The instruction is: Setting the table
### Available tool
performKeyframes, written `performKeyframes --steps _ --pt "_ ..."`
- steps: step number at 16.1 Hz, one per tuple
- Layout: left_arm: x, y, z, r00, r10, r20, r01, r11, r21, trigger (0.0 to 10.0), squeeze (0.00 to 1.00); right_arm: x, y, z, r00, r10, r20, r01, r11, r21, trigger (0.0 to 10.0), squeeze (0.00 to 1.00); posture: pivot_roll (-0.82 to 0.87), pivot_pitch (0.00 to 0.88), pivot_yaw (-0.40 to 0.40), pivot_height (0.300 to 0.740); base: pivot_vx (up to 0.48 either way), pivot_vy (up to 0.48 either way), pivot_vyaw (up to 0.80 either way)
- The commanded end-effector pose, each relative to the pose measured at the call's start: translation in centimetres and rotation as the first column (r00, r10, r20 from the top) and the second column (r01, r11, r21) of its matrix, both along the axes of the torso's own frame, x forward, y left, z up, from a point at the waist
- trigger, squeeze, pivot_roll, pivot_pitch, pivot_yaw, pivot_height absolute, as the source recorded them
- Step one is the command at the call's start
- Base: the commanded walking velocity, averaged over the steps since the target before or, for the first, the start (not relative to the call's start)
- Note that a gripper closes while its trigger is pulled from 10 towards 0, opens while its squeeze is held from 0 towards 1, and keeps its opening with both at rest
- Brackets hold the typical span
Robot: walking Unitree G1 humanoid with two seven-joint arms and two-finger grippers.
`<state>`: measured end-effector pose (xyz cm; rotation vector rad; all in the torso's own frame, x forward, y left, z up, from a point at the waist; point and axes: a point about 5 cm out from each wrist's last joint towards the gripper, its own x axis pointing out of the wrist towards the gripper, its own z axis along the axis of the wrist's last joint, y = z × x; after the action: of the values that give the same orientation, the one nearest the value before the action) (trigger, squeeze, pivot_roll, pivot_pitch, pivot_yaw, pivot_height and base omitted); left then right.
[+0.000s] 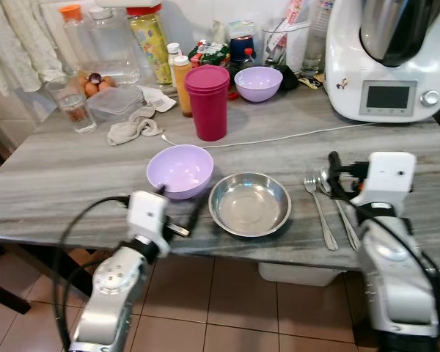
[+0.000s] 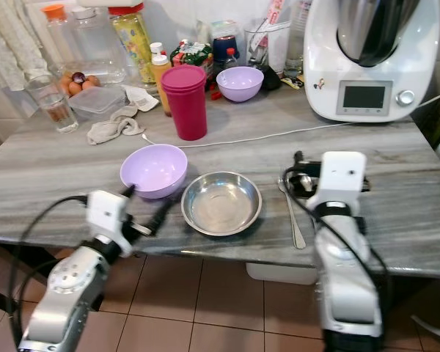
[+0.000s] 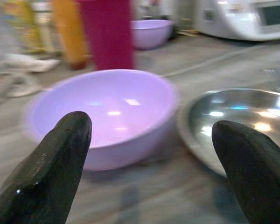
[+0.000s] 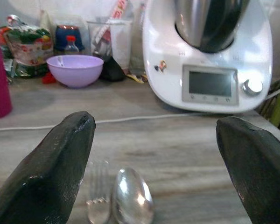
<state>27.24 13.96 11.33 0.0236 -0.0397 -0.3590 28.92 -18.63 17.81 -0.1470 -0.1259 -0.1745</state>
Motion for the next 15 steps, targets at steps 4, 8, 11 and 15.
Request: performKeyframes --steps 4,8,11,15 --pt "0.9 0.9 0.9 0.992 0.121 0.029 -0.121 0.992 0.022 10.0 0.00 1.5 0.4 -0.7 0.998 -0.048 -0.049 0.051 0.997 0.065 10.0 0.00 -0.16 0.000 0.097 0.740 0.000 0.000 0.00" --pt "0.3 -0.3 0.6 1.000 0.009 -0.008 -0.009 0.999 -0.031 10.0 0.00 0.4 1.5 -2.7 0.987 0.047 -0.152 -0.018 0.982 0.187 10.0 0.00 -0.18 0.000 0.096 0.740 0.000 0.000 0.00" --pt "0.1 -0.9 0.7 0.997 -0.074 0.001 0.074 0.997 -0.007 10.0 0.00 -0.9 1.2 -3.8 0.980 0.040 -0.196 0.001 0.979 0.205 10.0 0.00 -0.18 0.015 0.076 0.740 0.000 0.000 0.00" --pt "0.1 -0.7 0.3 0.997 -0.077 -0.011 0.077 0.997 -0.006 10.0 0.00 -1.6 1.1 -3.5 0.980 0.072 -0.185 -0.030 0.974 0.223 10.0 0.00 -0.20 0.020 0.068 0.740 0.000 0.000 0.00"
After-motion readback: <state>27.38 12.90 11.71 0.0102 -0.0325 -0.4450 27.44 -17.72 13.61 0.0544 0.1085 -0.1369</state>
